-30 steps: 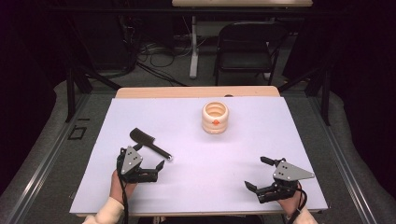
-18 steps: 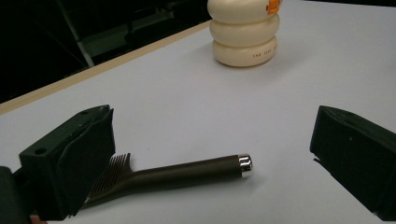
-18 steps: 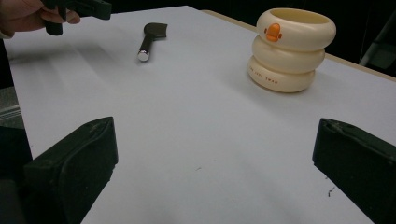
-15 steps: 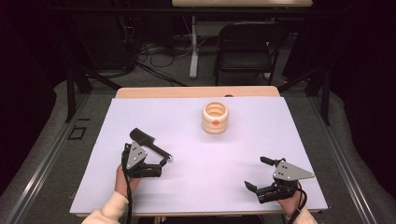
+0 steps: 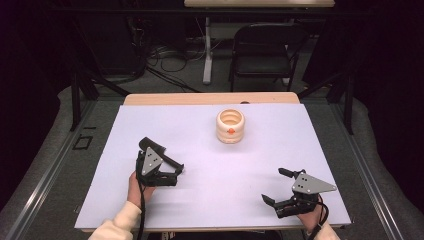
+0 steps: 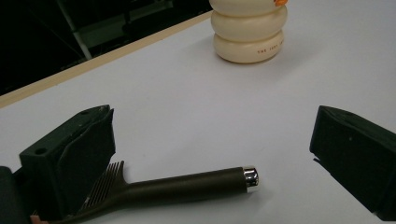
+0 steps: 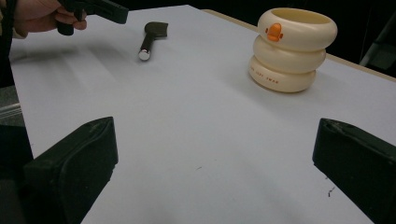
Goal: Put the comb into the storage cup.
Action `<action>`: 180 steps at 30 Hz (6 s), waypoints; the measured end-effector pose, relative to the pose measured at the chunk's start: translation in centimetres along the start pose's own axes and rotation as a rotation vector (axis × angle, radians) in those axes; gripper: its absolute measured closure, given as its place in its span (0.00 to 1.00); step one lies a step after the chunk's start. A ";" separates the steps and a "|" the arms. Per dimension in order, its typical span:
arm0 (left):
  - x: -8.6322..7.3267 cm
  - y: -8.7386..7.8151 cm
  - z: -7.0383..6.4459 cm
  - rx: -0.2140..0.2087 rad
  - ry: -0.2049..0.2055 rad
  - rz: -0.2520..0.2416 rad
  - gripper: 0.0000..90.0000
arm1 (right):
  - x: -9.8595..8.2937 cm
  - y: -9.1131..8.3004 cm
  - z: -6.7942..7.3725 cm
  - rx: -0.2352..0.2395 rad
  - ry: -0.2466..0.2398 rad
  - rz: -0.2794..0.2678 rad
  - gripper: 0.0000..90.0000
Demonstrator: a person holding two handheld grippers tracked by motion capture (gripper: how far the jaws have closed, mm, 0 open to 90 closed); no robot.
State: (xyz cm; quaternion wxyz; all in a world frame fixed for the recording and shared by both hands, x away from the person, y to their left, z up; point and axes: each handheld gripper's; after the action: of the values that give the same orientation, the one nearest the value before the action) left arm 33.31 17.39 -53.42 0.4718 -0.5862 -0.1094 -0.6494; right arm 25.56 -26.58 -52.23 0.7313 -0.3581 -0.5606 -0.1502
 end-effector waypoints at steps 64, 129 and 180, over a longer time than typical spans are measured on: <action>0.3 5.1 0.2 -0.215 -0.070 0.279 1.00 | 0.0 0.1 0.1 -0.005 -0.005 0.015 0.00; -0.8 1.9 1.6 -0.245 -0.122 0.440 1.00 | 0.0 0.2 0.1 -0.010 -0.009 0.025 0.00; -2.1 1.2 4.0 -0.178 -0.138 0.499 1.00 | -0.1 0.4 0.1 -0.010 -0.009 0.047 0.00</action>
State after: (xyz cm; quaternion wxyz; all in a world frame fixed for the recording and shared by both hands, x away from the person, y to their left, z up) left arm 36.60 20.58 -54.60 0.5552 -0.6773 0.0640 -0.4785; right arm 25.67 -26.29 -52.46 0.7303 -0.3756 -0.5547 -0.1339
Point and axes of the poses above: each handheld gripper's, and its own axes: y roughly forward along the jaws, x roughly out of its top, z roughly to its left, and after that the axes turned 11 degrees about y, right-handed
